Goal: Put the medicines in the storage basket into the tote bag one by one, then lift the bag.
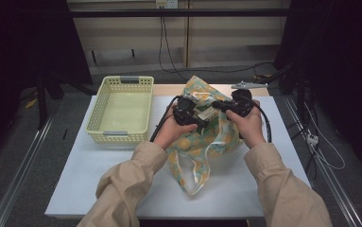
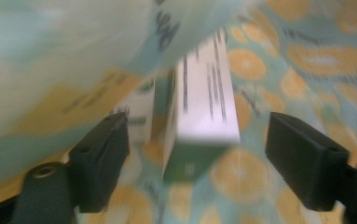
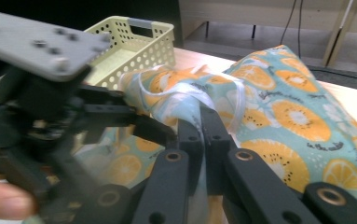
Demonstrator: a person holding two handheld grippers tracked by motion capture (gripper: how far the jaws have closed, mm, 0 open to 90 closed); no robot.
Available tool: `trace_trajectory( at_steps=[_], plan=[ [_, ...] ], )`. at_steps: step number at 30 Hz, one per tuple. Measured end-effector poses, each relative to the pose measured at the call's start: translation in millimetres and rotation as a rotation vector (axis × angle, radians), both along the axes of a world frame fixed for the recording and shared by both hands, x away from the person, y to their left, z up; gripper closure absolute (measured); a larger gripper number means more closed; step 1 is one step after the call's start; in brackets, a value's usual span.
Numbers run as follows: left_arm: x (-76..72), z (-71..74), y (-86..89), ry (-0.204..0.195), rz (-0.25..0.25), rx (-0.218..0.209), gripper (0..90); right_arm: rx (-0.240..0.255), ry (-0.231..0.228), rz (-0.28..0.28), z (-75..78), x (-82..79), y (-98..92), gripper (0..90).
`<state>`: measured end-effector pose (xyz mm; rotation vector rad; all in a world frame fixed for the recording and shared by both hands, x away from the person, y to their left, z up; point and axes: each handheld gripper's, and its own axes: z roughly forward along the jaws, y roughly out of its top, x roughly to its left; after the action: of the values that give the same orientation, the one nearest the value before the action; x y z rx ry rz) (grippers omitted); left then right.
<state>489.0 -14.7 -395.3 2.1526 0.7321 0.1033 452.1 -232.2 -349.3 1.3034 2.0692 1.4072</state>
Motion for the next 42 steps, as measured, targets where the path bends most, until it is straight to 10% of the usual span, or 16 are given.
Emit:
trace_trajectory(
  at_steps=[11,24,31,35,40,42],
  plan=[
    [-35.3,2.9,43.8,-0.003,-0.071,-0.008,13.5,-0.022,0.014,0.015,-6.7,-1.5,5.3,89.5],
    [-59.7,-25.2,54.2,0.068,-0.171,-0.002,12.4,-0.022,0.016,0.023,-8.7,-5.4,7.5,89.5],
    [-78.1,-18.3,65.6,0.033,-0.231,-0.015,13.1,-0.025,0.023,0.027,-14.5,-5.7,8.8,89.5],
    [-81.2,-30.8,71.0,0.04,-0.234,0.043,13.2,-0.022,0.025,0.023,-13.5,-3.0,8.1,89.5],
    [-71.4,-48.4,67.7,0.046,-0.205,0.097,20.3,-0.015,0.021,0.017,-10.4,-0.8,9.6,89.5],
    [-68.5,-52.2,66.4,0.038,-0.193,0.093,36.1,-0.018,0.023,0.018,-9.4,-0.5,9.8,89.5]
  ],
)
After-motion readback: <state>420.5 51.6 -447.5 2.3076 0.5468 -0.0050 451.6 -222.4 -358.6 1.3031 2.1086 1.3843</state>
